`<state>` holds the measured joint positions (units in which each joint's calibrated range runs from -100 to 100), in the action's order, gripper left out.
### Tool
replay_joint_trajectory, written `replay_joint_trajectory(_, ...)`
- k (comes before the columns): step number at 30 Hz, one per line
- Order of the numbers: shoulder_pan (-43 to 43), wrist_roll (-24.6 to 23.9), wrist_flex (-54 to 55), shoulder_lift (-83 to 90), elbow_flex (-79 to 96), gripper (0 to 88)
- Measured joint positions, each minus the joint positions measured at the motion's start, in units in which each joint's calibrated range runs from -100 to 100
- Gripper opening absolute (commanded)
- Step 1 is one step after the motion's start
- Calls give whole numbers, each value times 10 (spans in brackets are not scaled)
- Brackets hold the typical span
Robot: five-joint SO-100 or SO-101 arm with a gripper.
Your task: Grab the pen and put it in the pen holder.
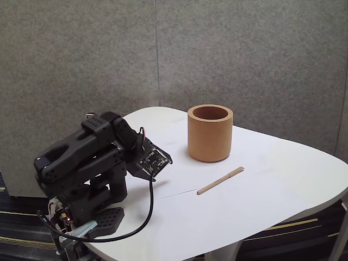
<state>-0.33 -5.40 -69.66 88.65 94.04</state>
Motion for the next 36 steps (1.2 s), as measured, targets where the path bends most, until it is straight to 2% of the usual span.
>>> replay_joint_trajectory(8, -5, -1, 45, -40, -101, 283)
replay_joint_trajectory(15, -27, -13, 49, -226, -293, 282)
replay_joint_trajectory(19, -59, -57, 50, -370, -449, 282)
replay_joint_trajectory(24, -99, -135, 50, -520, -592, 282)
replay_joint_trajectory(30, -148, -233, 50, -649, -670, 282)
replay_joint_trajectory(36, -177, -294, 53, -730, -685, 282)
